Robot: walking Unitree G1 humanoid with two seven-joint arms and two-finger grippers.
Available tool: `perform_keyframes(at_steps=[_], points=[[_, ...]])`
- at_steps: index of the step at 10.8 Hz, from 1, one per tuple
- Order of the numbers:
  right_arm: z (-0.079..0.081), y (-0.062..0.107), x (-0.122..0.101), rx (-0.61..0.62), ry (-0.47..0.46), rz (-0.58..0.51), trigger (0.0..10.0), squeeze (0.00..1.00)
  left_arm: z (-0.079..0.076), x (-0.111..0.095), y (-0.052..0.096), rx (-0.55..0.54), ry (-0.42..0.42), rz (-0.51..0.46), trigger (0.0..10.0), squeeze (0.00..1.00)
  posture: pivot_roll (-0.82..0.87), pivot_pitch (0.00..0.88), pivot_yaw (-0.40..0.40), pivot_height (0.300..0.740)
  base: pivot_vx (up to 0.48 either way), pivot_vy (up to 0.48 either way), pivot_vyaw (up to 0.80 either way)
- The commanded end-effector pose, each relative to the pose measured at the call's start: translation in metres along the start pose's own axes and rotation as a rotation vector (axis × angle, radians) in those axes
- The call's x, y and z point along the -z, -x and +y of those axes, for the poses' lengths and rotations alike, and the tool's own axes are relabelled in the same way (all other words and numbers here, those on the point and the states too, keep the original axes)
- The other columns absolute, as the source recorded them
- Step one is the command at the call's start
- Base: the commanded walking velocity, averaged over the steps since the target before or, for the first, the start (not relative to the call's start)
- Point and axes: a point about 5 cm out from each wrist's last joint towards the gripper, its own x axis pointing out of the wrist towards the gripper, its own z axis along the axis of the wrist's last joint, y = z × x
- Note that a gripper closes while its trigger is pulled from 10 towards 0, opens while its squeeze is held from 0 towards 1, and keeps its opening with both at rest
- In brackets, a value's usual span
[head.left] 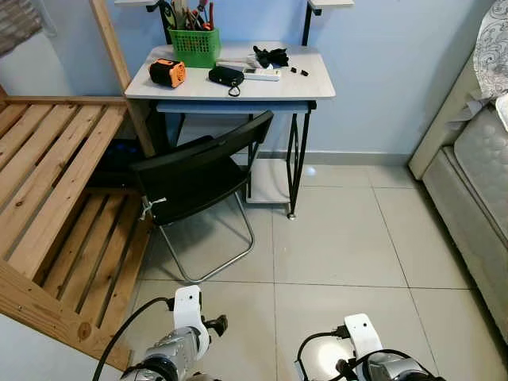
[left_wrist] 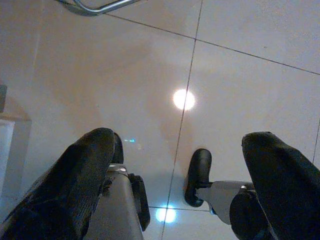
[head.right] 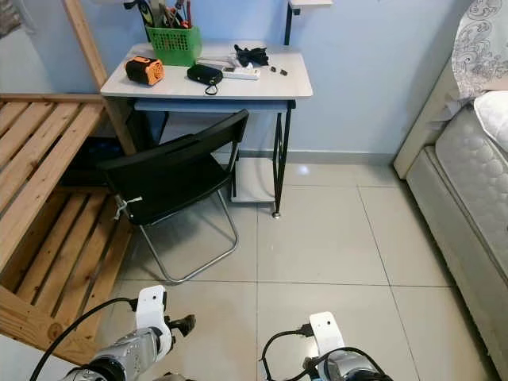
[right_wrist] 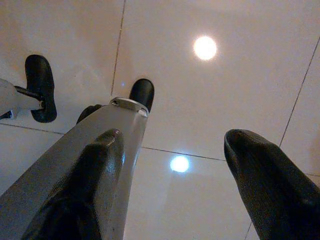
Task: Clean up the room
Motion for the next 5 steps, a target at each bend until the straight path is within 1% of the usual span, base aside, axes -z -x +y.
perform_keyframes(at_steps=[1, 2, 3, 4, 5], points=[[-0.006, 0.0, 0.005, 0.031, -0.025, -0.053, 10.0, 0.0, 0.011, -0.005, 0.001, -0.043, -0.335, 0.049, 10.0, 0.0, -0.14, 0.0, 0.102, 0.74, 0.0, 0.0, 0.0], [-0.008, 0.0, 0.005, 0.043, -0.042, -0.055, 10.0, 0.0, 0.008, -0.002, 0.001, -0.028, -0.37, 0.072, 10.0, 0.0, -0.15, 0.0, 0.109, 0.74, 0.0, 0.0, 0.0], [0.022, -0.003, -0.002, 0.012, -0.065, -0.095, 10.0, 0.0, 0.0, 0.013, 0.0, -0.067, -0.352, 0.116, 10.0, 0.0, -0.15, 0.0, 0.086, 0.74, 0.0, 0.0, 0.0], [0.028, -0.004, 0.001, 0.012, -0.004, -0.091, 10.0, 0.0, 0.002, 0.012, 0.0, -0.082, -0.385, 0.11, 10.0, 0.0, -0.15, 0.0, 0.087, 0.74, 0.0, 0.0, 0.0], [0.035, -0.004, 0.003, 0.003, -0.014, -0.096, 10.0, 0.0, 0.003, 0.01, 0.0, -0.082, -0.382, 0.088, 10.0, 0.0, -0.16, 0.0, 0.093, 0.74, 0.0, 0.0, 0.0]])
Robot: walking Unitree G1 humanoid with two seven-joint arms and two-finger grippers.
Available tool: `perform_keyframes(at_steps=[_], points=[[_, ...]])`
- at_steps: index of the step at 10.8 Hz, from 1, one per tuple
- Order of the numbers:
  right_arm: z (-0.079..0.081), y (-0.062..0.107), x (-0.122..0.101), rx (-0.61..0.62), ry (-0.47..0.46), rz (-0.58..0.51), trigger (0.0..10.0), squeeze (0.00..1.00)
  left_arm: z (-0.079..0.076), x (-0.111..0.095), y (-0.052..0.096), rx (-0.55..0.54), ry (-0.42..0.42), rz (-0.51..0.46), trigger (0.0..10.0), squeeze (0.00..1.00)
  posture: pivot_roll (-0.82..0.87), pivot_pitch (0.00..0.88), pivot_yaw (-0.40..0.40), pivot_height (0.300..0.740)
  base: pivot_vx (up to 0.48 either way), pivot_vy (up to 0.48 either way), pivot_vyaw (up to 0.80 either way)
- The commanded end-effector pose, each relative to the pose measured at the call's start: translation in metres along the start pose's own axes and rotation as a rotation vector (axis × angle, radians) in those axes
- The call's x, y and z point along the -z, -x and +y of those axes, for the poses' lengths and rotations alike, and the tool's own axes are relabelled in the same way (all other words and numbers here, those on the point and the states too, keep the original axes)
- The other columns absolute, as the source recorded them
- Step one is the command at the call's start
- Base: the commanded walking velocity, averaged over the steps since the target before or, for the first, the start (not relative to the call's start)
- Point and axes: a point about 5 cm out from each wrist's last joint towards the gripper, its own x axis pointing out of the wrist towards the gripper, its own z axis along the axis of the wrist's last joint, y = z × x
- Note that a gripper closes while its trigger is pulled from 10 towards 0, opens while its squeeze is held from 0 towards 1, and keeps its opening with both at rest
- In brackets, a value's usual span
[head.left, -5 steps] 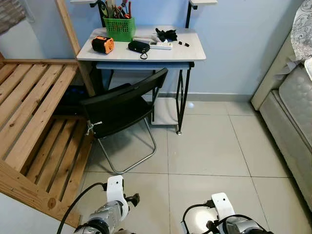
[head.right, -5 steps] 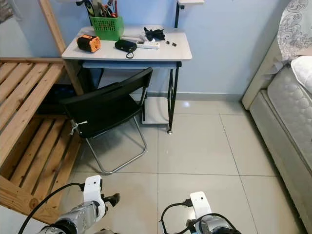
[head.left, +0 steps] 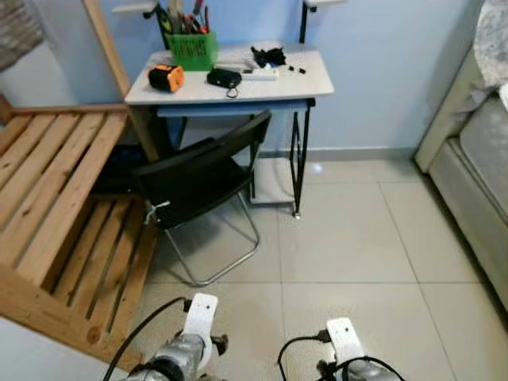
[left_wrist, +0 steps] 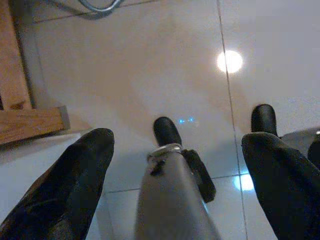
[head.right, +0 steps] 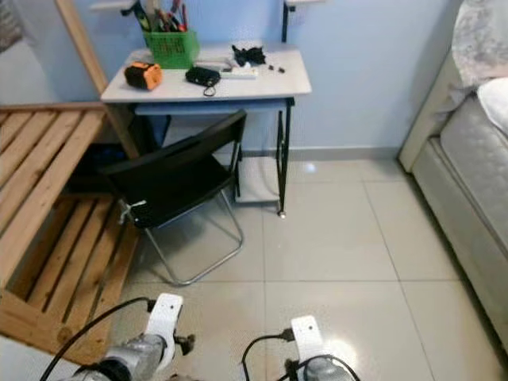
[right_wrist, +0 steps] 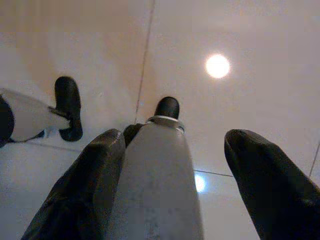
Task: Clean up the room
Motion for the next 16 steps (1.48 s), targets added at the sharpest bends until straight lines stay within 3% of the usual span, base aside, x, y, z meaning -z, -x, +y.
perform_keyframes(at_steps=[1, 3, 5, 6, 7, 8, 9, 10, 11, 12, 13, 14, 15, 16], points=[[0.004, 0.0, -0.001, 0.002, -0.031, -0.012, 10.0, 0.0, 0.004, -0.003, 0.0, -0.002, 0.032, -0.026, 10.0, 0.0, -0.16, 0.0, 0.093, 0.74, 0.0, 0.0, 0.0], [0.013, 0.0, -0.014, -0.021, -0.052, -0.086, 10.0, 0.0, -0.002, -0.031, 0.002, 0.029, 0.075, -0.174, 10.0, 0.0, -0.16, 0.0, 0.087, 0.74, 0.0, 0.0, 0.0], [0.002, 0.0, 0.002, 0.046, 0.011, -0.052, 10.0, 0.0, -0.006, -0.026, 0.001, -0.007, 0.135, -0.197, 10.0, 0.0, -0.15, 0.0, 0.023, 0.74, 0.0, 0.0, 0.0], [0.004, 0.0, 0.006, 0.037, 0.049, -0.045, 10.0, 0.0, -0.011, -0.023, 0.001, -0.007, 0.169, -0.186, 10.0, 0.0, -0.15, 0.0, -0.002, 0.74, 0.0, 0.0, 0.0], [0.006, 0.0, 0.007, 0.03, 0.063, -0.049, 10.0, 0.0, -0.018, -0.015, 0.0, 0.025, 0.096, -0.115, 10.0, 0.0, -0.15, 0.0, -0.033, 0.74, 0.0, 0.0, 0.0], [-0.017, 0.002, 0.011, 0.055, 0.054, -0.05, 10.0, 0.0, -0.021, -0.015, 0.0, 0.031, 0.086, -0.122, 10.0, 0.0, -0.15, 0.0, -0.038, 0.74, 0.0, 0.0, 0.0], [-0.024, 0.003, 0.01, 0.067, 0.03, -0.059, 10.0, 0.0, -0.022, -0.017, 0.0, 0.037, 0.092, -0.136, 10.0, 0.0, -0.14, 0.0, -0.038, 0.74, 0.0, 0.0, 0.0], [-0.03, 0.004, -0.012, 0.117, -0.141, -0.197, 10.0, 0.0, -0.023, -0.059, 0.005, 0.084, 0.04, -0.321, 10.0, 0.0, -0.13, 0.0, -0.012, 0.74, 0.0, 0.0, 0.0], [-0.057, 0.014, -0.064, 0.14, -0.182, -0.376, 10.0, 0.0, -0.02, -0.097, 0.017, 0.082, -0.032, -0.529, 10.0, 0.0, -0.14, 0.0, 0.007, 0.74, 0.0, 0.0, 0.0], [-0.083, 0.057, -0.151, 0.189, -0.062, -0.812, 10.0, 0.0, -0.003, -0.155, 0.049, 0.07, 0.004, -0.876, 10.0, 0.0, -0.14, 0.0, 0.025, 0.74, 0.0, 0.0, 0.0], [-0.085, 0.075, -0.17, 0.168, -0.117, -0.945, 10.0, 0.0, 0.005, -0.173, 0.066, 0.054, -0.017, -0.977, 10.0, 0.0, -0.14, 0.0, 0.028, 0.74, 0.0, 0.0, 0.0], [-0.082, 0.098, -0.185, 0.139, -0.185, -1.071, 10.0, 0.0, 0.014, -0.198, 0.1, 0.035, 0.016, -1.151, 10.0, 0.02, -0.13, 0.0, 0.036, 0.74, 0.0, 0.0, 0.0], [-0.072, 0.117, -0.182, 0.092, -0.171, -1.188, 10.0, 1.0, 0.006, -0.198, 0.127, 0.076, 0.059, -1.273, 10.0, 1.0, -0.11, 0.0, 0.036, 0.74, 0.0, 0.0, 0.0], [-0.065, 0.117, -0.174, 0.09, -0.129, -1.203, 10.0, 1.0, -0.005, -0.185, 0.126, 0.095, 0.033, -1.265, 10.0, 1.0, -0.11, 0.0, 0.039, 0.74, 0.0, 0.0, 0.0]])
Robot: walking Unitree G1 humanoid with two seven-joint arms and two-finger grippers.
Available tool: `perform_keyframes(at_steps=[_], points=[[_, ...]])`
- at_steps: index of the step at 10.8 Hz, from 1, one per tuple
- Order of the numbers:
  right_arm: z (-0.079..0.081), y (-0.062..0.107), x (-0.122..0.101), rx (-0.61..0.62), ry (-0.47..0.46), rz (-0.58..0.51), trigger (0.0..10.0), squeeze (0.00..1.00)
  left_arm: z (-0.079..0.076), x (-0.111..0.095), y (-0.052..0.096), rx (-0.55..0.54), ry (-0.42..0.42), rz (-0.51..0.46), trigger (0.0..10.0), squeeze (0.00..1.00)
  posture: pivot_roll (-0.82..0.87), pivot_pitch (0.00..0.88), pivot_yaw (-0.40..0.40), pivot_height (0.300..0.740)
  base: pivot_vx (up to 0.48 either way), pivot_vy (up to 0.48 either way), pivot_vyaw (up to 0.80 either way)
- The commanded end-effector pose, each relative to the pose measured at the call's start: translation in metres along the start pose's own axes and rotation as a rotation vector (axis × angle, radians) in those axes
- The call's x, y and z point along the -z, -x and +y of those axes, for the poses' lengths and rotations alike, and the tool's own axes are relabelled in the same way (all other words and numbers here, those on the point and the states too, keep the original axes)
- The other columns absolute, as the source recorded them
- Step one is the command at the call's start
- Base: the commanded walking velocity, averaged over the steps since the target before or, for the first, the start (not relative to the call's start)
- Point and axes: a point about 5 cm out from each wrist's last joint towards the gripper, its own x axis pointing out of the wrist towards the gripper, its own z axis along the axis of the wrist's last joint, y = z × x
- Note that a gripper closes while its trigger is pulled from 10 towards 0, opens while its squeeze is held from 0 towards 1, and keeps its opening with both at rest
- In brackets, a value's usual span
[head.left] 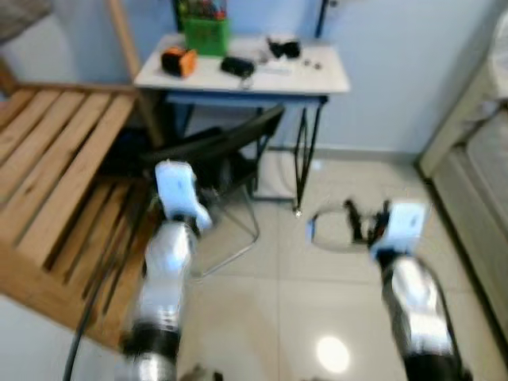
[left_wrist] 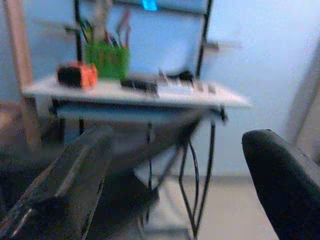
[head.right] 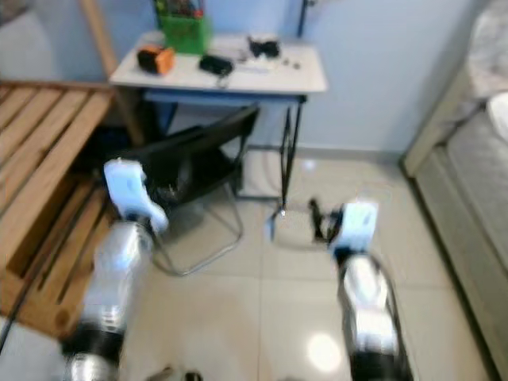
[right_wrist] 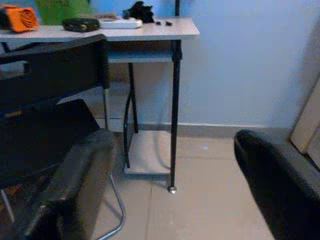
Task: Clean up the room
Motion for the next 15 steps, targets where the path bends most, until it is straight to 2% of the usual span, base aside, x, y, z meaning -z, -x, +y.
perform_keyframes(at_steps=[1, 2, 3, 4, 5, 6, 7, 8, 9, 12, 13, 15], points=[[-0.004, 0.008, 0.0, 0.026, 0.003, 0.001, 10.0, 1.0, 0.0, 0.01, 0.007, 0.0, -0.041, 0.061, 10.0, 1.0, -0.1, 0.0, 0.04, 0.74, 0.0, 0.0, 0.0], [-0.006, 0.013, 0.001, 0.048, -0.009, 0.018, 10.0, 1.0, 0.006, 0.006, 0.01, -0.014, -0.069, 0.059, 10.0, 1.0, -0.1, 0.0, 0.036, 0.74, 0.0, 0.0, 0.0], [-0.005, 0.019, -0.002, 0.057, 0.001, 0.001, 10.0, 1.0, 0.008, -0.007, 0.01, 0.016, -0.169, 0.01, 10.0, 1.0, -0.1, 0.0, 0.041, 0.74, 0.0, 0.0, 0.0], [-0.007, 0.021, 0.0, 0.075, 0.003, -0.005, 10.0, 1.0, 0.008, -0.007, 0.012, 0.011, -0.197, 0.034, 10.0, 1.0, -0.1, 0.0, 0.042, 0.74, 0.0, 0.0, 0.0], [-0.007, 0.021, 0.003, 0.081, -0.002, 0.016, 10.0, 1.0, 0.008, -0.006, 0.012, 0.03, -0.198, 0.049, 10.0, 1.0, -0.1, 0.0, 0.045, 0.74, 0.0, 0.0, 0.0], [-0.003, 0.014, 0.007, 0.084, -0.011, 0.08, 10.0, 1.0, 0.001, -0.003, 0.005, 0.104, -0.132, 0.113, 10.0, 1.0, -0.09, 0.0, 0.045, 0.74, 0.0, 0.0, -0.73], [0.0, 0.01, 0.005, 0.07, 0.003, 0.071, 10.0, 1.0, 0.002, -0.004, 0.002, 0.079, -0.159, 0.105, 10.0, 0.73, -0.09, 0.0, 0.047, 0.74, 0.0, 0.0, -0.72], [0.003, 0.007, 0.003, 0.046, 0.03, 0.056, 10.0, 1.0, 0.001, -0.002, 0.001, 0.064, -0.165, 0.109, 10.0, 0.0, -0.09, 0.0, 0.045, 0.74, 0.0, 0.0, -0.73], [0.004, 0.003, 0.001, 0.048, 0.027, 0.058, 10.0, 1.0, -0.004, 0.001, 0.002, 0.093, -0.071, 0.131, 10.0, 0.0, -0.09, 0.0, 0.042, 0.74, 0.0, 0.255, -0.73], [0.003, -0.002, -0.003, 0.049, 0.047, 0.053, 10.0, 1.0, -0.012, 0.003, -0.006, 0.122, -0.059, 0.143, 10.0, 0.0, -0.11, 0.0, 0.04, 0.74, 0.0, 0.48, -0.72], [0.004, -0.004, -0.006, 0.05, 0.054, 0.042, 10.0, 1.0, -0.013, 0.013, -0.01, 0.153, -0.068, 0.207, 10.0, 0.0, -0.12, 0.0, 0.047, 0.74, 0.0, 0.0, -0.73], [0.004, -0.003, -0.005, 0.066, 0.043, 0.045, 10.0, 1.0, -0.007, 0.019, -0.008, 0.145, -0.083, 0.228, 10.0, 0.0, -0.13, 0.0, 0.054, 0.74, 0.0, 0.0, -0.73]])
